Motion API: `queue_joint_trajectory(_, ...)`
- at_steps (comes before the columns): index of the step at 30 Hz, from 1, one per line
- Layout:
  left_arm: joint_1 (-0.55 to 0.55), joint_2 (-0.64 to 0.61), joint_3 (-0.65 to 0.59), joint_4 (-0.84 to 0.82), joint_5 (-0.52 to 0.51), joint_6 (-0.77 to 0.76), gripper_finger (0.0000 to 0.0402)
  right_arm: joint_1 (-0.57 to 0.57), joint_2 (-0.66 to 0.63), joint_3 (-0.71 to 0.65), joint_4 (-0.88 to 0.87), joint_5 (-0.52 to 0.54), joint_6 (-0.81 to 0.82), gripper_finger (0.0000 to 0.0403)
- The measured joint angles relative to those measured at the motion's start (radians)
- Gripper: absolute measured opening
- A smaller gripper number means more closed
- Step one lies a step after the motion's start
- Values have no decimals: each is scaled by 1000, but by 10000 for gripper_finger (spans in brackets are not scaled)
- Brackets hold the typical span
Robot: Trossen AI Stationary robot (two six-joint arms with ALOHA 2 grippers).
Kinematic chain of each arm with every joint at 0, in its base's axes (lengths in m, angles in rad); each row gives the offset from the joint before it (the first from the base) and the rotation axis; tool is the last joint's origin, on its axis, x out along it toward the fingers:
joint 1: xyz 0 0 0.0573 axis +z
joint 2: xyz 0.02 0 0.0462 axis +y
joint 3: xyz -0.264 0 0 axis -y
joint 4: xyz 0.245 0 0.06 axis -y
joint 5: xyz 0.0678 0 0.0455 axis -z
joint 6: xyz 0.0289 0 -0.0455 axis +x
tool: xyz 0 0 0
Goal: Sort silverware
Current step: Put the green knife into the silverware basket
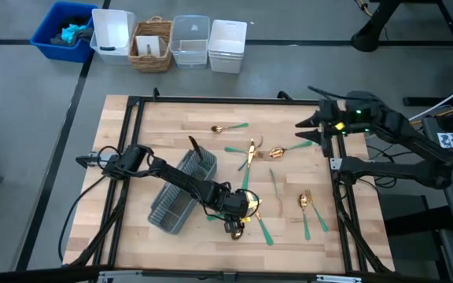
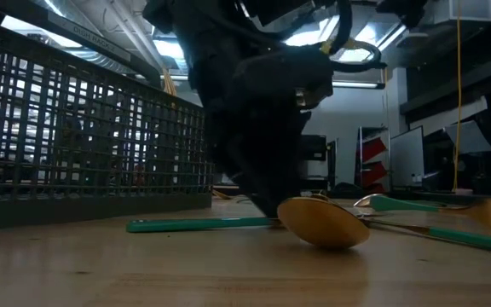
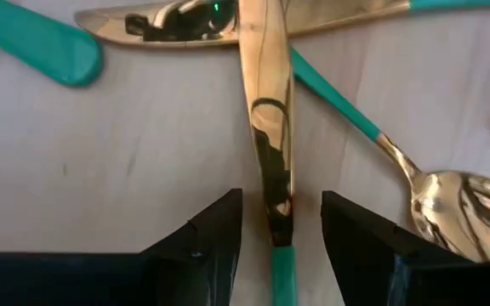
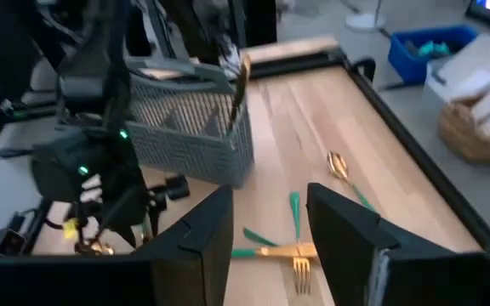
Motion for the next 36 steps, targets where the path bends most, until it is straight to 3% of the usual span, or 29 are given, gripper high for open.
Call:
queue_joint_trajectory(8,0,4,2,-5,-1,-4,148,0,-99,0,-32,-9,29,152)
queue_joint_trajectory(15,1,5,3,-43,-5,0,95,0,-166,-17,-75,-28,32,152)
queue_joint_trajectory(24,2,5,2,-51,-6,8,25,0,-296,-265,77,-95,91,152)
queue_joint_trajectory(30,2,3,-1,-36,-5,4,33,0,-365,-439,198,-132,133,152)
queue_joint_trajectory(36,3,-10,-3,-32,0,-30,34,0,-383,-522,218,-131,134,152)
